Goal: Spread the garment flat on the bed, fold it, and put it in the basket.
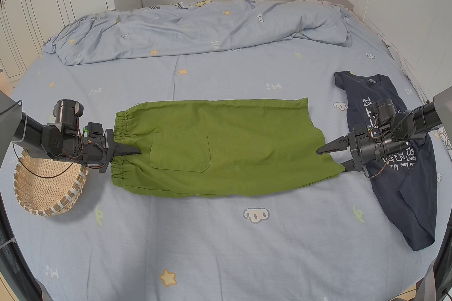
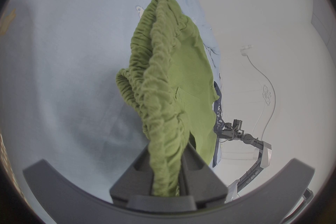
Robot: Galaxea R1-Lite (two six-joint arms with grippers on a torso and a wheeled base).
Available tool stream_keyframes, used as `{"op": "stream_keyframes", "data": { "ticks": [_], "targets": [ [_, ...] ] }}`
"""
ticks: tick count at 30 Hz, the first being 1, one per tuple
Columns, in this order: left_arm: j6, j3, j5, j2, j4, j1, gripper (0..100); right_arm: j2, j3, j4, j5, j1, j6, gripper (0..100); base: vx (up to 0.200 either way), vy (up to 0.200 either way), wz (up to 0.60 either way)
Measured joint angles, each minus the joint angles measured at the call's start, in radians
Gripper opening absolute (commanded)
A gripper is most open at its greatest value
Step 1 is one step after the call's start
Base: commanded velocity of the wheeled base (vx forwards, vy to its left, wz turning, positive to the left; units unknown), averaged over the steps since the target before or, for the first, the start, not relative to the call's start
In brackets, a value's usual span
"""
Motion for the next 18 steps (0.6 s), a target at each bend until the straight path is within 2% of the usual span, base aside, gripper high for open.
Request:
{"op": "stream_keyframes", "data": {
  "ticks": [2,3,18],
  "targets": [
    [0.0,0.0,-0.001,0.001,0.0,0.0,0,0.001,0.0,0.0,0.0,0.0,-0.001,100,0.0,0.0,0.0],
    [0.0,0.0,0.0,0.001,0.0,0.0,0,0.001,0.0,-0.001,0.0,0.0,-0.001,0,0.0,0.0,0.0],
    [0.001,0.0,0.0,0.003,0.0,0.0,0,0.015,-0.006,-0.009,0.0,-0.011,-0.005,0,0.0,0.0,0.0]
  ]
}}
